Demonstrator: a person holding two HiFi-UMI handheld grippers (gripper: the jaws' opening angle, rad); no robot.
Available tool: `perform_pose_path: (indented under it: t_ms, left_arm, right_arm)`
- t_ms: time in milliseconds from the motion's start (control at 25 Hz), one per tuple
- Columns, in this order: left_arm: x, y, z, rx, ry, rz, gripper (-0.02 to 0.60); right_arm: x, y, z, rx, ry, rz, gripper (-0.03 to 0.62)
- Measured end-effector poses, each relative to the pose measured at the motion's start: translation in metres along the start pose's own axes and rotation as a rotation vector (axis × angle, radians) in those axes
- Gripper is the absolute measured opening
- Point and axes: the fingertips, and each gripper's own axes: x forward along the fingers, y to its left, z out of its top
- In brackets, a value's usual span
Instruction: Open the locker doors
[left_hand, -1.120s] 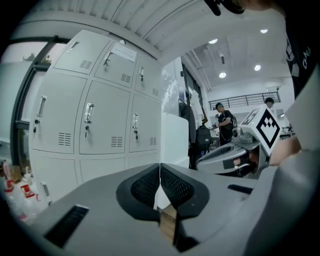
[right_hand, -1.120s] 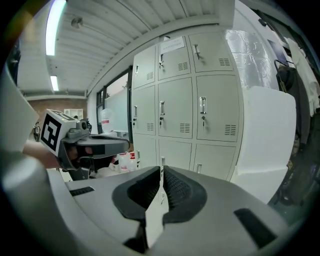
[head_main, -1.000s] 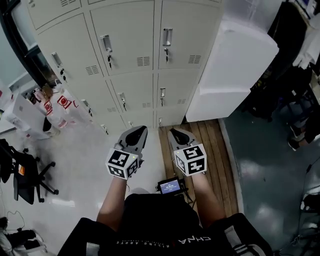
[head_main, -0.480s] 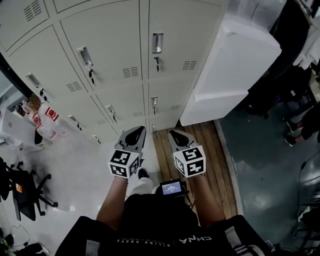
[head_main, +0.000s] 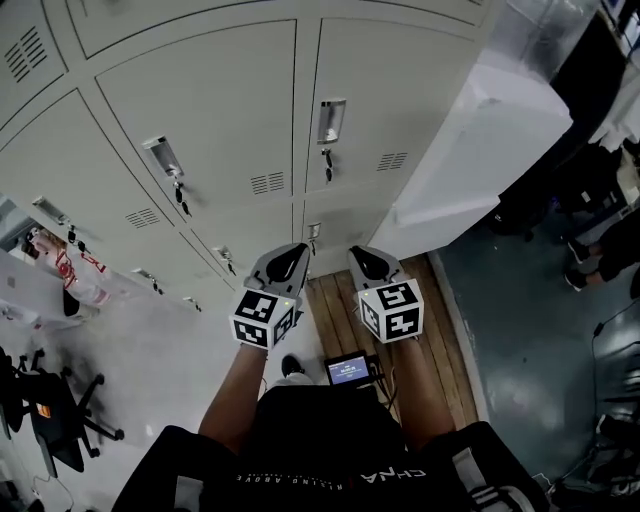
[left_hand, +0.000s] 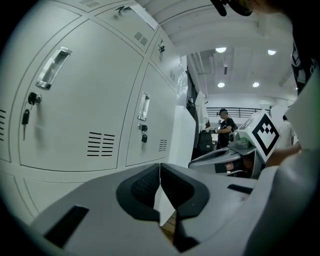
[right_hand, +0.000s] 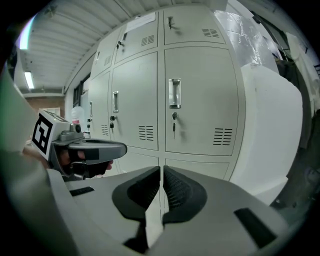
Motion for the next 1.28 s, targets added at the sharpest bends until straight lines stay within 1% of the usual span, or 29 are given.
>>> perform_pose_path:
  t_ms: [160,320,520,640,760,880,960,1120,1280]
  left_arm:
    - [0.013,0.005,0.004,-0.009,0.006,-0.015,0.02]
    - [0.03,0.008,0.006,-0.005,0.017,-0.02,0.02]
    - [0.062,0.013,0.01,-0.005,0.017,0.024,0.02]
    - [0.079,0.014,0.017,0.001,0.023,0.063,0.02]
    - [0.091,0.019,0.026,-0.013,0.033,0.117,0.02]
    - [0.094,0.018,0.042,-0.036,0.042,0.173,0.02]
    - [0.096,0.015,0.057,-0.035,0.045,0.205,0.02]
    - [0.103,0.012,0.083,-0.018,0.045,0.275,0.02]
    - [0.111,0.02,0.092,-0.005,0.048,0.365,0.02]
  right_arm:
    - [0.008,-0.005,0.007,-0.016,0.016,-0.003,0.043]
    - [0.018,-0.023,0.016,-0.001,0.013,-0.01,0.043]
    - [0.035,-0.052,0.026,-0.03,0.003,0.036,0.043]
    - [0.046,-0.074,0.038,-0.033,-0.005,0.068,0.043]
    - [0.052,-0.086,0.054,-0.049,-0.006,0.12,0.043]
    - [0.048,-0.093,0.073,-0.073,-0.003,0.176,0.043]
    - [0.045,-0.099,0.087,-0.081,-0.006,0.201,0.043]
    - [0.036,-0.102,0.115,-0.102,-0.021,0.249,0.043]
    - [0.03,-0.1,0.127,-0.135,-0.035,0.28,0.043]
